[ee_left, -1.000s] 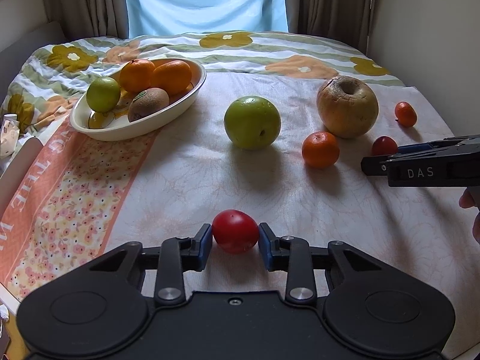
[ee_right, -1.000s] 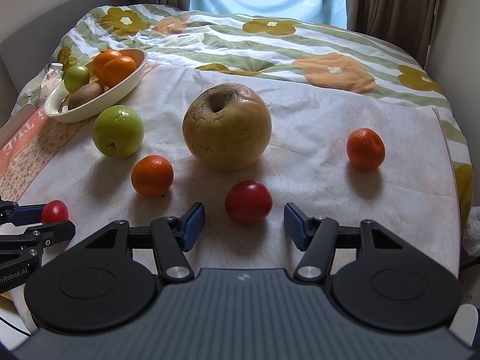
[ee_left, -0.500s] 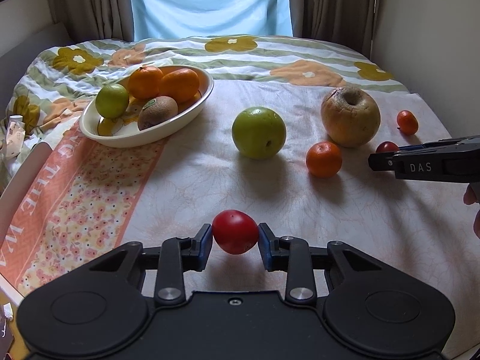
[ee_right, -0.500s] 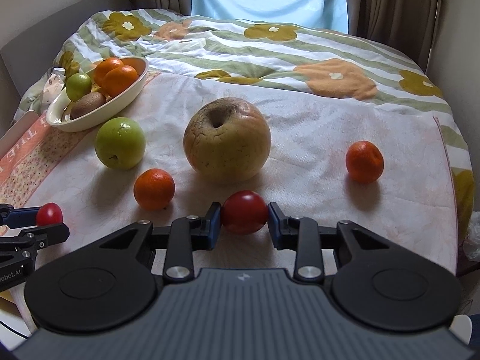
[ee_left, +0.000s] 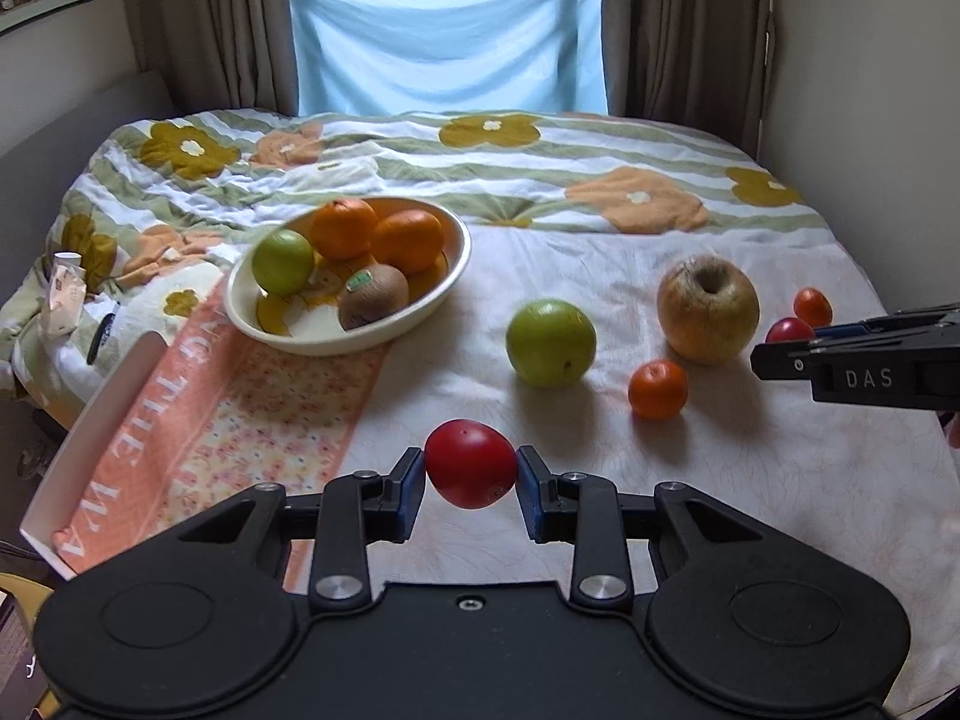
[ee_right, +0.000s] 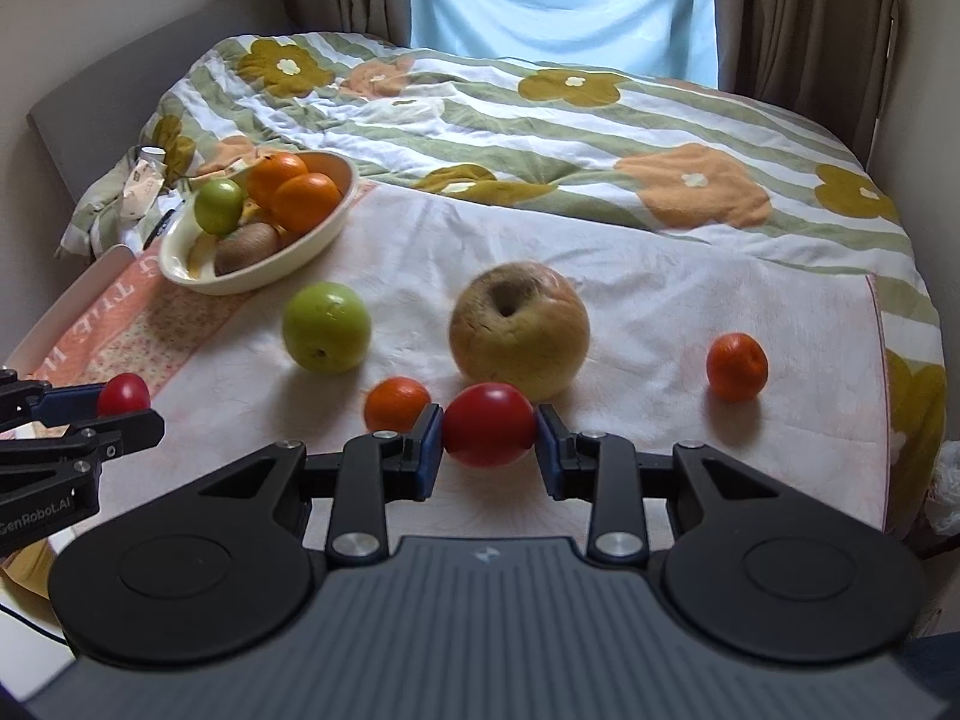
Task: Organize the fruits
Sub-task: 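Carry both held cherry tomatoes over the white bowl with both tools, then lower the tomato into the bowl and open the left tool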
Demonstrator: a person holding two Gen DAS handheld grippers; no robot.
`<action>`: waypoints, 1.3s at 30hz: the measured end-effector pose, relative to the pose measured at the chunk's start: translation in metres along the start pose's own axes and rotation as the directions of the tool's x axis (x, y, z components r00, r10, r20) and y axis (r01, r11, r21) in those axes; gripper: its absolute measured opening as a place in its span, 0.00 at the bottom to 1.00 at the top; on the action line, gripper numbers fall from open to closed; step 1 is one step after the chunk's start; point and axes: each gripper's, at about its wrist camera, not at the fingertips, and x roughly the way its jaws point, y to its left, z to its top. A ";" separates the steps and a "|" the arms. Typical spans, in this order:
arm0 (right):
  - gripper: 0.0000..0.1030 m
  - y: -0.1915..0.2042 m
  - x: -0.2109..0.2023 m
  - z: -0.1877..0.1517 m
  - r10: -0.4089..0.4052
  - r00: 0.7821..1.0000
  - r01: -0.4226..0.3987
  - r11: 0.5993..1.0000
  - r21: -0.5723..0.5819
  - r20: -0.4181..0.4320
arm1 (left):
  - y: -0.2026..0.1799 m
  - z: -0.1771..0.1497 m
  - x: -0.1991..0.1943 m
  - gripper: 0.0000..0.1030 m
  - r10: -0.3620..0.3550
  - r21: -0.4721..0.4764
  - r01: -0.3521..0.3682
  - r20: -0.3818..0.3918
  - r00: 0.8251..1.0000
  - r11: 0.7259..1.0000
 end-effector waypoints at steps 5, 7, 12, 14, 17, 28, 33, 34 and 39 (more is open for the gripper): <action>0.46 0.018 -0.016 0.014 0.018 1.000 -0.018 1.000 -0.009 0.005 | 0.017 0.014 -0.014 0.35 0.014 -0.014 -0.014 0.030 0.999 1.000; 0.46 0.025 -0.021 0.020 0.023 1.000 -0.023 1.000 -0.014 0.010 | 0.024 0.020 -0.018 0.35 0.019 -0.011 -0.019 0.045 0.999 1.000; 0.46 0.050 -0.027 0.037 0.028 0.999 -0.027 0.999 -0.023 0.025 | 0.047 0.036 -0.022 0.35 0.015 0.003 -0.015 0.071 0.997 1.000; 0.46 0.061 -0.028 0.045 0.028 0.999 -0.028 0.999 -0.017 0.031 | 0.058 0.044 -0.022 0.35 0.008 0.013 -0.009 0.079 0.997 1.000; 0.46 0.077 -0.027 0.056 0.030 0.999 -0.030 1.000 -0.008 0.037 | 0.074 0.055 -0.019 0.35 -0.001 0.033 -0.002 0.083 0.997 0.999; 0.46 0.135 0.005 0.095 -0.001 0.999 -0.001 0.999 0.035 0.037 | 0.129 0.096 0.014 0.35 -0.057 0.116 0.047 0.088 0.994 0.992; 0.46 0.153 0.025 0.110 -0.017 0.999 0.015 0.998 0.053 0.034 | 0.149 0.114 0.035 0.35 -0.082 0.159 0.067 0.091 0.992 0.985; 0.46 0.156 0.030 0.113 -0.021 0.999 0.019 0.998 0.056 0.033 | 0.152 0.117 0.041 0.35 -0.089 0.165 0.074 0.087 0.992 0.983; 0.46 0.166 0.056 0.125 -0.046 0.999 0.045 0.995 0.084 0.016 | 0.167 0.133 0.073 0.35 -0.123 0.199 0.108 0.061 0.991 0.974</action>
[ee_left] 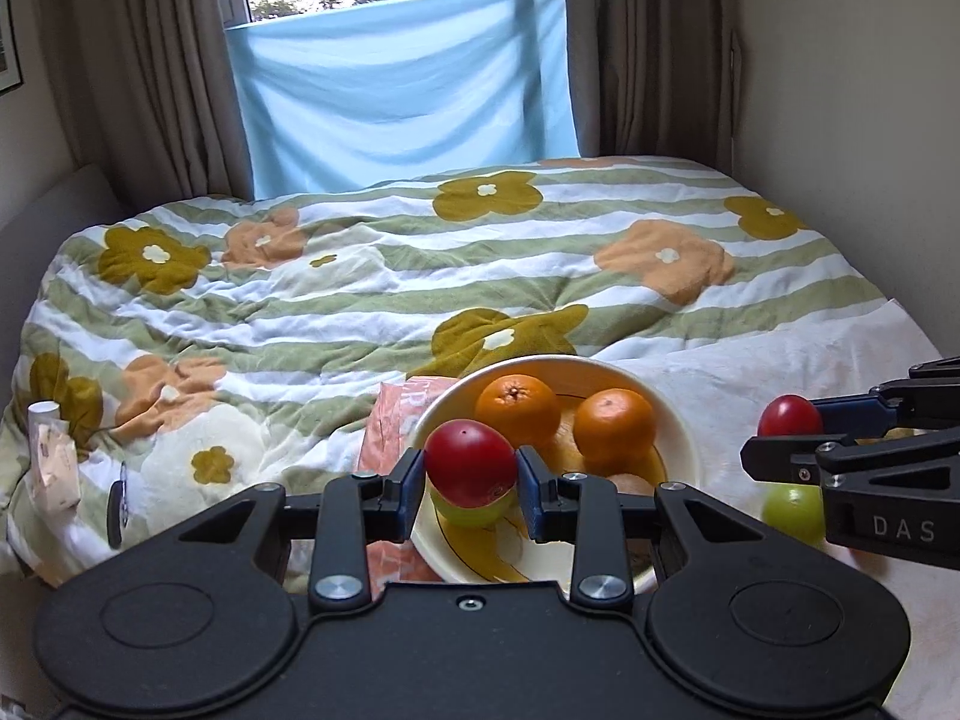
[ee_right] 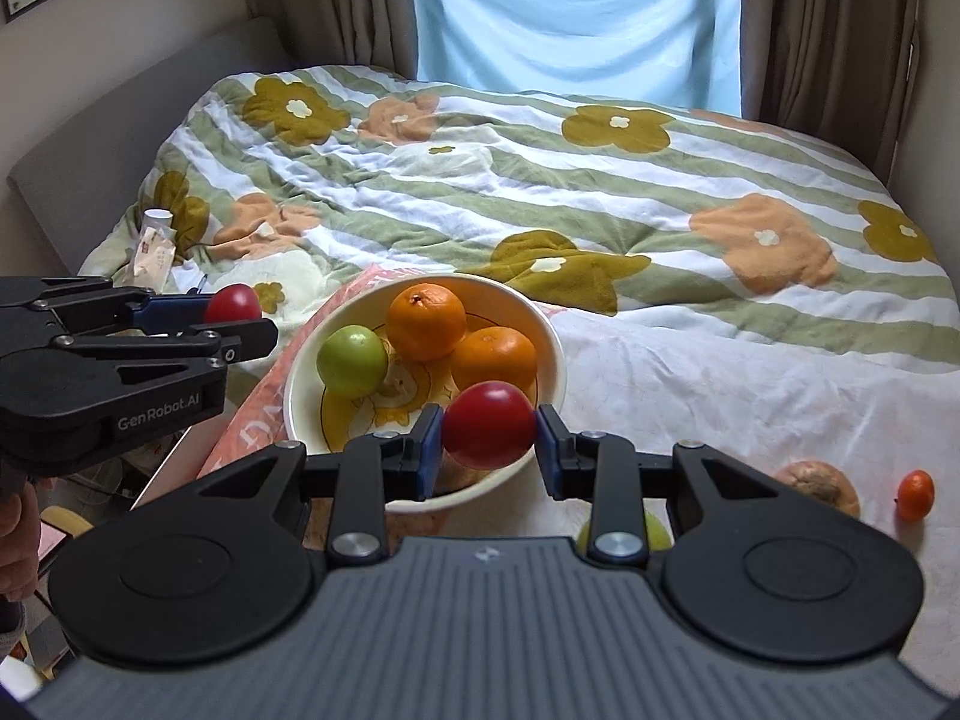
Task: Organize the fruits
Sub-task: 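Lower the tomato into the bowl and open the left tool, then lower the tomato into the bowl and open the right tool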
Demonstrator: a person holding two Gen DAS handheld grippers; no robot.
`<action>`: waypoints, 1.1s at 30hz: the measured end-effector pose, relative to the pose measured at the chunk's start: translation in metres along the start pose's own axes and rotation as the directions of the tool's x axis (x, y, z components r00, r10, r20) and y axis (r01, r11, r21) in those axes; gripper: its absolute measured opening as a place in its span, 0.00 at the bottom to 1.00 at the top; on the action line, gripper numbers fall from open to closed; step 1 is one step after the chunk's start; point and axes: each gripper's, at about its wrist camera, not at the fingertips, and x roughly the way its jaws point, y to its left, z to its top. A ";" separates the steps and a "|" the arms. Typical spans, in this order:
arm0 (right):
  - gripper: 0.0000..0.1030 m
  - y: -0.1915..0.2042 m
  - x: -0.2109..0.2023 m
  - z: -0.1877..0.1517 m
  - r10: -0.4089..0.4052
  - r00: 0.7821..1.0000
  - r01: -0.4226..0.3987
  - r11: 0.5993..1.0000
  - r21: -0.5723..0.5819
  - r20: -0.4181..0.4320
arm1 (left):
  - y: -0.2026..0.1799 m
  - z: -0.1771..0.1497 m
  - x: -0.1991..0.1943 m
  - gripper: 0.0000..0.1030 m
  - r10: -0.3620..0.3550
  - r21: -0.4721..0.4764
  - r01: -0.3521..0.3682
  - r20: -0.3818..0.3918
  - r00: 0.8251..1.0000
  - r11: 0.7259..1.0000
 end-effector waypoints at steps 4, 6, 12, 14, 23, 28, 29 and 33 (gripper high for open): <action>0.46 0.005 0.019 0.006 -0.029 1.000 0.030 0.999 0.019 -0.012 | 0.012 0.008 0.029 0.35 -0.031 0.025 0.031 -0.017 0.999 0.999; 0.46 0.006 0.029 0.008 -0.046 0.999 0.046 0.999 0.024 -0.018 | 0.016 0.009 0.043 0.35 -0.043 0.036 0.043 -0.026 0.999 0.998; 0.46 0.007 0.054 0.013 -0.072 0.996 0.074 0.996 0.054 -0.049 | 0.026 0.014 0.083 0.35 -0.074 0.057 0.078 -0.058 0.996 0.995; 0.46 0.007 0.060 0.013 -0.076 0.995 0.079 0.995 0.060 -0.058 | 0.027 0.014 0.093 0.35 -0.083 0.063 0.088 -0.070 0.994 0.994; 0.46 0.007 0.073 0.016 -0.092 0.993 0.098 0.992 0.078 -0.073 | 0.032 0.015 0.107 0.75 -0.117 0.072 0.122 -0.070 0.991 0.990; 0.46 0.001 0.070 0.017 -0.100 0.992 0.106 0.991 0.085 -0.075 | 0.041 0.017 0.093 0.86 -0.105 0.047 0.108 -0.057 0.993 0.993; 0.46 0.000 0.069 0.017 -0.101 0.992 0.107 0.991 0.082 -0.076 | 0.043 0.017 0.088 0.86 -0.104 0.038 0.106 -0.054 0.993 0.994; 0.46 -0.002 0.069 0.016 -0.100 0.992 0.105 0.992 0.063 -0.078 | 0.048 0.015 0.072 0.88 -0.100 0.009 0.101 -0.047 0.994 0.995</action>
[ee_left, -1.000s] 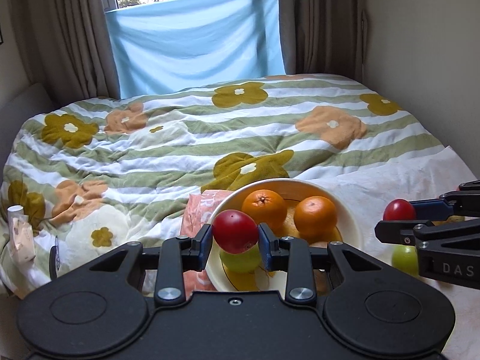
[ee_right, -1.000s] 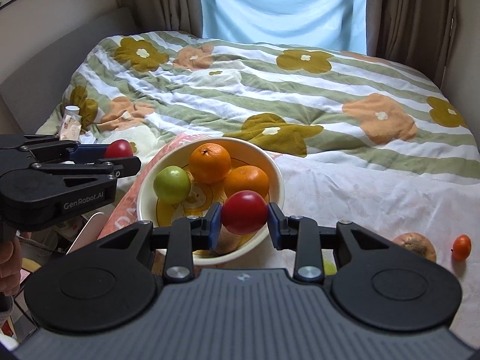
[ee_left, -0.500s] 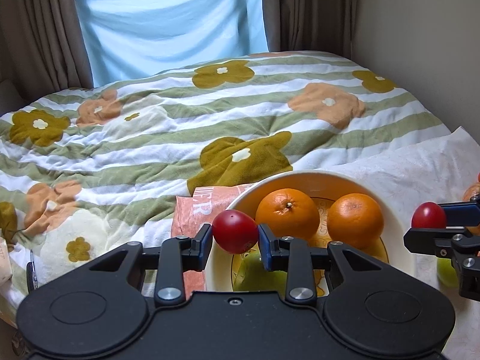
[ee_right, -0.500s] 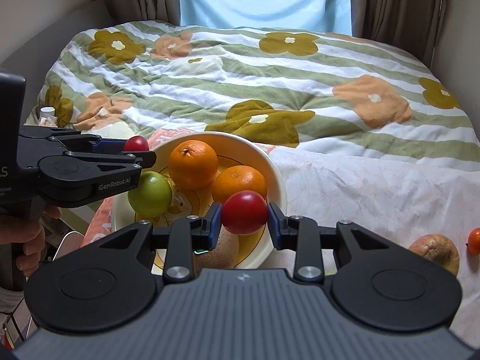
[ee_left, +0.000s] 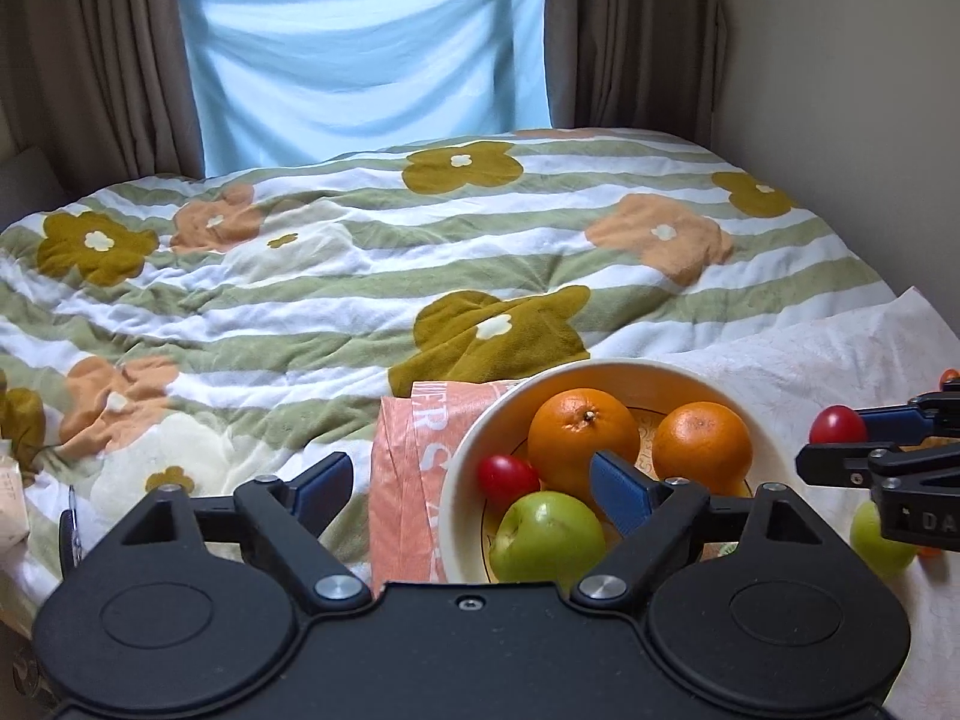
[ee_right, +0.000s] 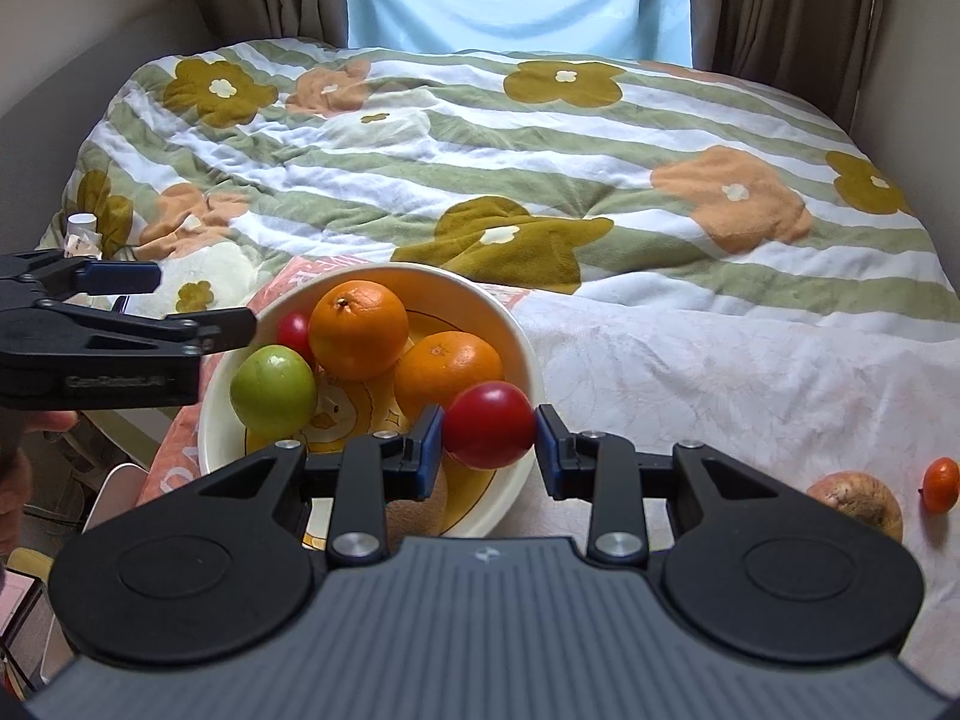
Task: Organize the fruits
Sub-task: 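Lower the tomato into the bowl and open the right tool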
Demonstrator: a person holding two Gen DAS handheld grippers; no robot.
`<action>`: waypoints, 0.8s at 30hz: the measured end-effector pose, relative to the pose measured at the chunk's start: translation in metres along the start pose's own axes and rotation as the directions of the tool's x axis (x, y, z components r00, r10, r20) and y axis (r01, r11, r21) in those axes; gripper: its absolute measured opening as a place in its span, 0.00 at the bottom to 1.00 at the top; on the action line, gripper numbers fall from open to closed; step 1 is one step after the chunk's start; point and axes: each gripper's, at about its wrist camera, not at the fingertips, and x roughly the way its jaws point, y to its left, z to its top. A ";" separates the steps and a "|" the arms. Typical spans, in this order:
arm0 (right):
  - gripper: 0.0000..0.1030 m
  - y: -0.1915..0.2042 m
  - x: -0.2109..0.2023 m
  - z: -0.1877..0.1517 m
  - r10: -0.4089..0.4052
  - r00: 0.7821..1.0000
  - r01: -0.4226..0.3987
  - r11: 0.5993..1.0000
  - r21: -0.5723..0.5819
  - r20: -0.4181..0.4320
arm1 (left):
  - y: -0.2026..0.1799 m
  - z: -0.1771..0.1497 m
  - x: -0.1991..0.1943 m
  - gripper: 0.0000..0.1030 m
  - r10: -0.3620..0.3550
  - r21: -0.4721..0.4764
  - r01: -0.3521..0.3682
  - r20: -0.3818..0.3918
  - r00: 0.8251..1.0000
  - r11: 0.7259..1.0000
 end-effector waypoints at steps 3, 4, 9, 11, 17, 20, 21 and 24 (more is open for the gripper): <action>0.46 0.001 0.004 -0.001 0.000 1.000 0.000 1.000 -0.024 -0.006 | -0.001 -0.004 -0.008 0.90 -0.007 -0.019 0.007 0.000 1.000 1.000; 0.46 0.002 0.007 -0.001 0.003 1.000 -0.003 1.000 -0.029 -0.007 | -0.002 -0.005 -0.009 0.90 -0.006 -0.021 0.006 -0.001 1.000 1.000; 0.46 0.004 0.022 -0.004 0.016 0.999 -0.017 0.999 -0.036 -0.028 | -0.002 -0.013 -0.014 0.92 0.008 -0.030 -0.008 -0.003 1.000 1.000; 0.46 0.005 0.026 -0.006 0.016 0.999 -0.017 0.999 -0.039 -0.032 | -0.001 -0.016 -0.016 0.92 0.011 -0.033 -0.011 -0.004 1.000 0.999; 0.47 0.009 0.030 -0.010 0.028 0.999 -0.030 0.998 -0.050 -0.039 | 0.001 -0.020 -0.019 0.92 0.019 -0.039 -0.019 -0.005 1.000 0.999; 0.80 0.013 0.026 -0.010 0.003 1.000 -0.004 0.998 -0.063 -0.016 | 0.001 -0.022 -0.022 0.92 0.020 -0.041 -0.020 -0.003 1.000 0.999; 0.83 0.013 0.022 -0.011 0.004 1.000 -0.003 0.998 -0.064 0.003 | 0.001 -0.022 -0.022 0.92 0.021 -0.041 -0.021 -0.002 1.000 0.999; 0.92 0.013 0.014 -0.012 0.014 1.000 -0.012 0.998 -0.069 0.027 | 0.001 -0.024 -0.026 0.92 0.022 -0.042 -0.022 0.002 1.000 0.999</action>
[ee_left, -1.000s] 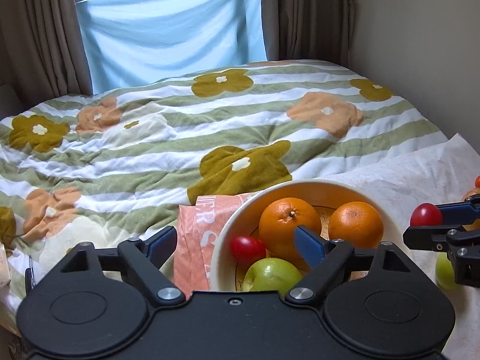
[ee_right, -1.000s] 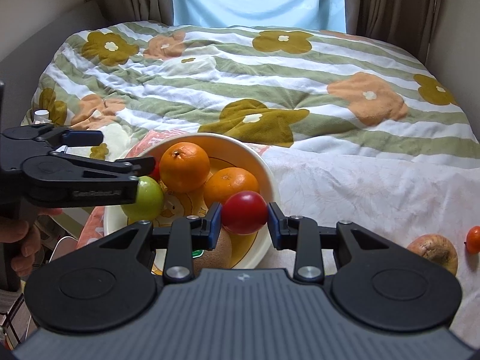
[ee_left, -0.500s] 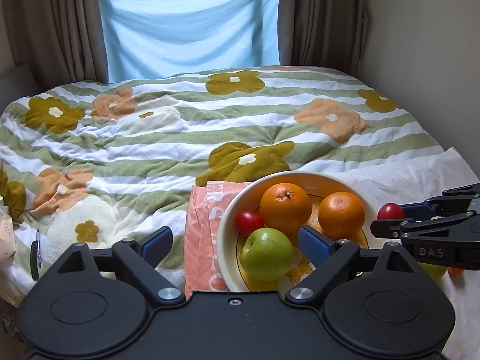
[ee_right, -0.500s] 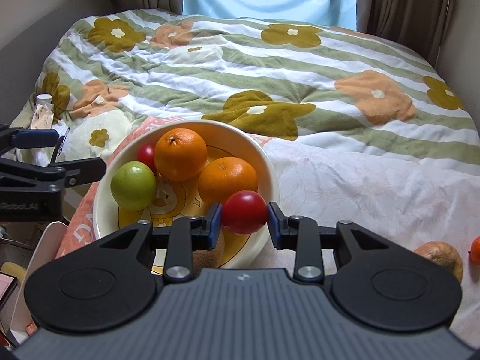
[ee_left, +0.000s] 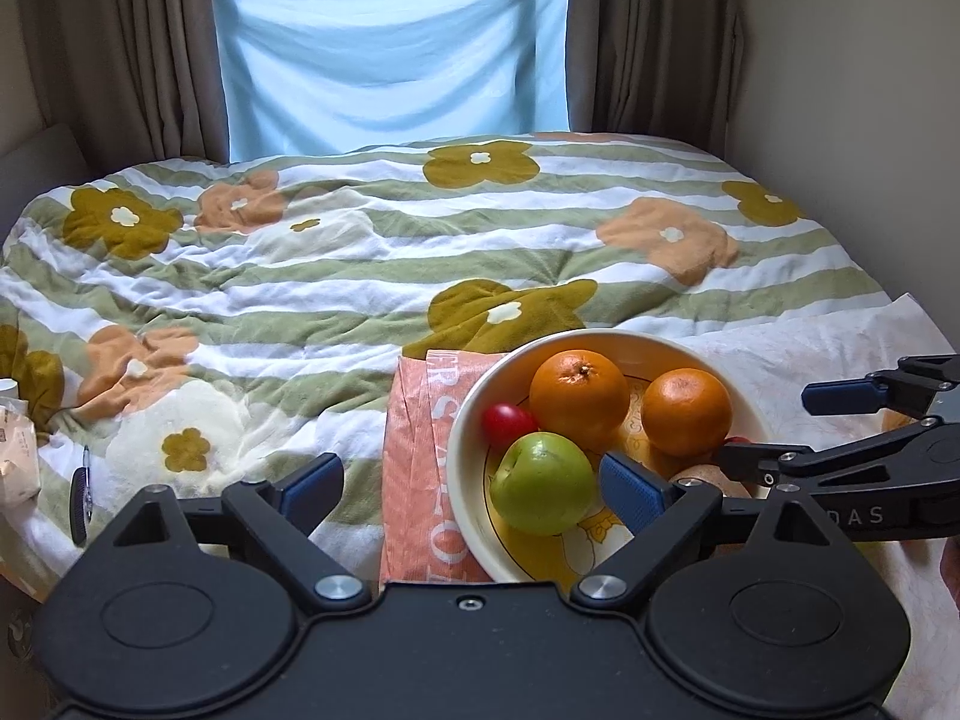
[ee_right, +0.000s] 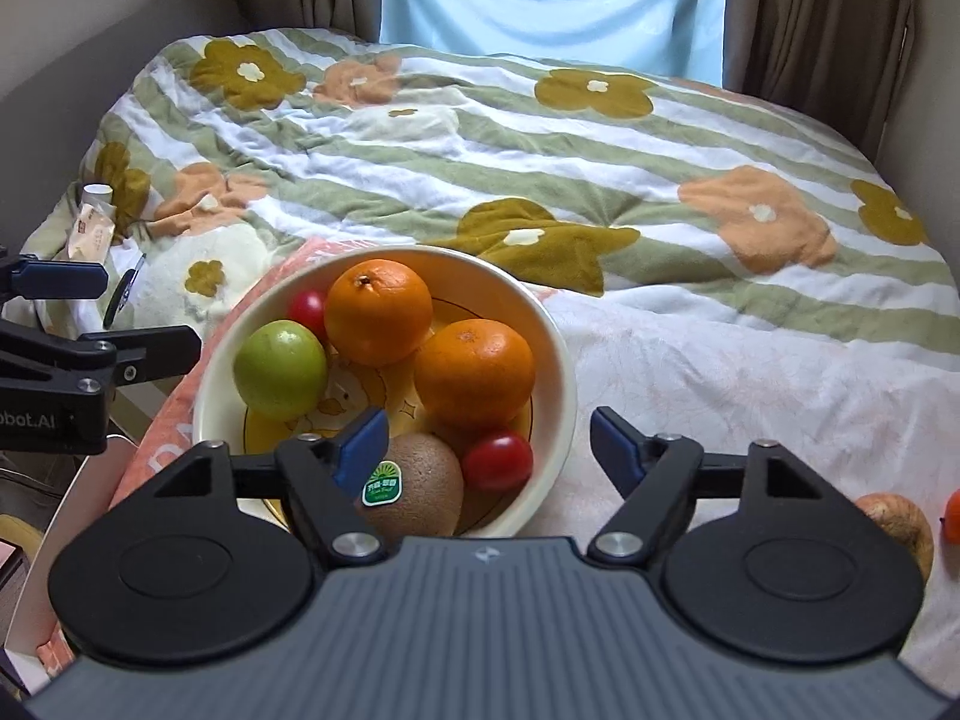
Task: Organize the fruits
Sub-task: 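Lower the tomato into the bowl and open the right tool, then move the left tool to the green apple while the right tool approaches the brown apple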
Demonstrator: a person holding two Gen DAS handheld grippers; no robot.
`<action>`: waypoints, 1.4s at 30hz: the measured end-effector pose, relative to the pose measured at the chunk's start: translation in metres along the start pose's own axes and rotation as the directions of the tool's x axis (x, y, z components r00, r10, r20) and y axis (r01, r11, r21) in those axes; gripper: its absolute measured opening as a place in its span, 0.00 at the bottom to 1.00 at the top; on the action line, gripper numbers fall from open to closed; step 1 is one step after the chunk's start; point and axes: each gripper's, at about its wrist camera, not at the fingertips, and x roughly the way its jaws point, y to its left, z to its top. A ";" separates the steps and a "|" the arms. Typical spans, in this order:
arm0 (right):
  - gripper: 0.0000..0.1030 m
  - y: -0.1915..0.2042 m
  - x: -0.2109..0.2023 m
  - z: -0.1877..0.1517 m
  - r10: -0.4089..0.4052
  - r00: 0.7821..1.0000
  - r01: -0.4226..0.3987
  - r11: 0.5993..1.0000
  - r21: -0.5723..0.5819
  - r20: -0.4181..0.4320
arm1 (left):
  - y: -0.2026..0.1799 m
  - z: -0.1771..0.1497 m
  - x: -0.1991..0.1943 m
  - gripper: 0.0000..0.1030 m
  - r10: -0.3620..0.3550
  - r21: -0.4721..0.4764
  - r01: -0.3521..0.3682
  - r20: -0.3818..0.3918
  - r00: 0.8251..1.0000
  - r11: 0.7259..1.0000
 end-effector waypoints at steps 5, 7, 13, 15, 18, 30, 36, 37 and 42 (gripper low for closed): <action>0.98 0.001 -0.013 -0.003 -0.030 0.999 0.030 1.000 0.000 0.030 | -0.002 -0.001 -0.009 0.92 -0.001 -0.012 0.001 0.010 1.000 1.000; 0.98 0.002 -0.021 -0.004 -0.046 0.998 0.046 0.999 -0.008 0.038 | -0.004 -0.001 -0.015 0.92 -0.002 -0.013 0.002 0.017 1.000 1.000; 0.99 -0.001 -0.049 -0.010 -0.071 0.996 0.072 0.997 -0.009 0.060 | -0.014 -0.001 -0.034 0.93 -0.002 -0.008 0.002 0.039 0.999 1.000; 0.99 -0.006 -0.060 -0.013 -0.078 0.995 0.078 0.997 0.008 0.065 | -0.016 -0.002 -0.041 0.95 -0.009 -0.006 0.009 0.047 0.999 1.000; 0.99 -0.016 -0.079 -0.019 -0.081 0.994 0.078 0.996 0.038 0.071 | -0.023 -0.002 -0.053 0.95 -0.018 -0.001 0.018 0.057 0.998 1.000; 0.99 -0.071 -0.133 -0.051 -0.107 0.990 0.103 0.993 0.050 0.086 | -0.075 -0.008 -0.084 0.97 -0.016 0.020 0.014 0.080 0.997 1.000; 0.99 -0.110 -0.144 -0.063 -0.094 0.992 0.091 0.995 0.040 0.081 | -0.113 -0.012 -0.090 0.97 -0.002 0.001 0.002 0.066 0.998 1.000; 0.99 -0.117 -0.145 -0.065 -0.092 0.993 0.089 0.995 0.039 0.079 | -0.120 -0.012 -0.089 0.97 0.001 -0.002 -0.001 0.063 0.998 1.000; 0.99 -0.151 -0.143 -0.074 -0.086 0.995 0.085 0.996 0.025 0.060 | -0.154 -0.016 -0.082 0.97 0.018 -0.017 -0.017 0.048 0.999 1.000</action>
